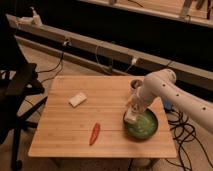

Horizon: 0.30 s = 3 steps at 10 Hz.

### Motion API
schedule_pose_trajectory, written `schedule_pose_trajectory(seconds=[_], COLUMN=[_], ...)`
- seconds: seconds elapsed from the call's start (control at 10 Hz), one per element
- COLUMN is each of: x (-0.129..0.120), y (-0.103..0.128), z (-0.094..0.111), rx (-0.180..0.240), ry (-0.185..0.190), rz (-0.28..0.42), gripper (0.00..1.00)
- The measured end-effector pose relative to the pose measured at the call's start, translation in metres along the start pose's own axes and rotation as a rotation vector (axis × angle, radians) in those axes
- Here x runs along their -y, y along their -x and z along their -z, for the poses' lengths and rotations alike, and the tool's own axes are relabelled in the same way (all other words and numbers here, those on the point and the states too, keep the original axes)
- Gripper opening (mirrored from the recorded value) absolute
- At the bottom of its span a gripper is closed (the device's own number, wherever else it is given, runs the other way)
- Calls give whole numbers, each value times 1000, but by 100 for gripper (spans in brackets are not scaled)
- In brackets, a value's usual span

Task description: Place the bottle in the ceramic bowl

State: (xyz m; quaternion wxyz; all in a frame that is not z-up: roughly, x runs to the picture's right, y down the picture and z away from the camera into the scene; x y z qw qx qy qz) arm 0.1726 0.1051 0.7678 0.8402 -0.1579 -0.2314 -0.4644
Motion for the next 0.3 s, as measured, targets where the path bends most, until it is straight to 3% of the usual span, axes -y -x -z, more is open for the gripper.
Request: schedule_pose_trajectory(seconds=[0.2, 0.3], x=[-8, -10], y=[0, -2], z=[4, 2], rx=[-13, -6], ry=[-1, -2], rz=[-34, -30], gripper=[78, 70])
